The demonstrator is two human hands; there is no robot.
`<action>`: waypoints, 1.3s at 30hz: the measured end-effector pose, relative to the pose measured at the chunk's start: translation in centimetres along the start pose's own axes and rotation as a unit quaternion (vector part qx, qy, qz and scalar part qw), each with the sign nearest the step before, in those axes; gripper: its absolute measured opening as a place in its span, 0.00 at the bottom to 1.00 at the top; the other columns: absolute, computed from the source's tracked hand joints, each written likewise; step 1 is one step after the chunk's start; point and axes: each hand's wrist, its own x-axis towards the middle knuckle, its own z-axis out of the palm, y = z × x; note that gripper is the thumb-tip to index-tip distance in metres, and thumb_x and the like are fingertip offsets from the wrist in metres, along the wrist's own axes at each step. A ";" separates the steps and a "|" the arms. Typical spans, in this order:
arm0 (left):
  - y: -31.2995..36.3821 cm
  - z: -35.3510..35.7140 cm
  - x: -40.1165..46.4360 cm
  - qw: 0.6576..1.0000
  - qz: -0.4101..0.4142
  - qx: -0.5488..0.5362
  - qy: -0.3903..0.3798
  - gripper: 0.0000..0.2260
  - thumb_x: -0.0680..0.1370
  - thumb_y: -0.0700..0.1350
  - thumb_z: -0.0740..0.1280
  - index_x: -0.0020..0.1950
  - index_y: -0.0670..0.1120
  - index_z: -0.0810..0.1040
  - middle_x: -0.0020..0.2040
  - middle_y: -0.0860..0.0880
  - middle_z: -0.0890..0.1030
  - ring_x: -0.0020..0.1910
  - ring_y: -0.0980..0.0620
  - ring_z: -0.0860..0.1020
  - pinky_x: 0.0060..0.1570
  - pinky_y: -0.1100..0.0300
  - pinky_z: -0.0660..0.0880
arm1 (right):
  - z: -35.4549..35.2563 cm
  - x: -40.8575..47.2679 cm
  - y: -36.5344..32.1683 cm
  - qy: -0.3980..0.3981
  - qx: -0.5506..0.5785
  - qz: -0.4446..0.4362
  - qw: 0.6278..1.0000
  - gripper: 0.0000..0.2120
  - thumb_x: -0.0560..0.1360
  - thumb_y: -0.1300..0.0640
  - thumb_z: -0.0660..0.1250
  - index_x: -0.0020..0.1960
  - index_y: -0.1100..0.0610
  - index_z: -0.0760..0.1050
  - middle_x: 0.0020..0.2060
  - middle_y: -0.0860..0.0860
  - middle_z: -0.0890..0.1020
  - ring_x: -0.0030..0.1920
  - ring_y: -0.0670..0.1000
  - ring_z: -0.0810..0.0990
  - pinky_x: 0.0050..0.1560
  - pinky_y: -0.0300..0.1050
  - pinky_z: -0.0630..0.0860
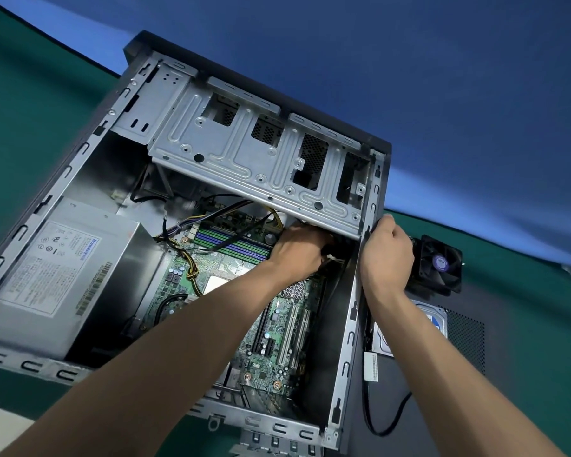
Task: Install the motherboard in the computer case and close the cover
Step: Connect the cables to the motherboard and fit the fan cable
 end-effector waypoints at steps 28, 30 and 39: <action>0.1 -0.5 0.0 0.997 -0.038 -0.049 -0.039 0.11 0.73 0.32 0.61 0.49 0.39 0.82 0.39 0.40 0.80 0.31 0.46 0.73 0.42 0.60 0.76 | 0.0 0.0 0.0 0.002 0.004 0.004 1.000 0.20 0.81 0.52 0.51 0.31 0.56 0.62 0.29 0.49 0.69 0.30 0.48 0.66 0.32 0.44 0.63; 0.1 -0.5 0.0 0.997 -0.040 -0.051 -0.034 0.12 0.73 0.33 0.62 0.50 0.40 0.82 0.40 0.40 0.81 0.34 0.44 0.77 0.43 0.59 0.76 | 0.0 0.0 0.0 0.000 0.007 0.004 1.000 0.20 0.81 0.52 0.51 0.31 0.55 0.62 0.28 0.49 0.69 0.30 0.48 0.65 0.33 0.44 0.64; 0.5 -0.7 0.2 0.998 -0.041 -0.033 -0.046 0.13 0.73 0.33 0.61 0.53 0.40 0.82 0.40 0.39 0.80 0.40 0.40 0.80 0.43 0.59 0.74 | 0.0 0.1 0.0 -0.001 0.007 0.007 1.000 0.20 0.81 0.51 0.51 0.31 0.55 0.62 0.29 0.49 0.70 0.30 0.48 0.66 0.32 0.43 0.64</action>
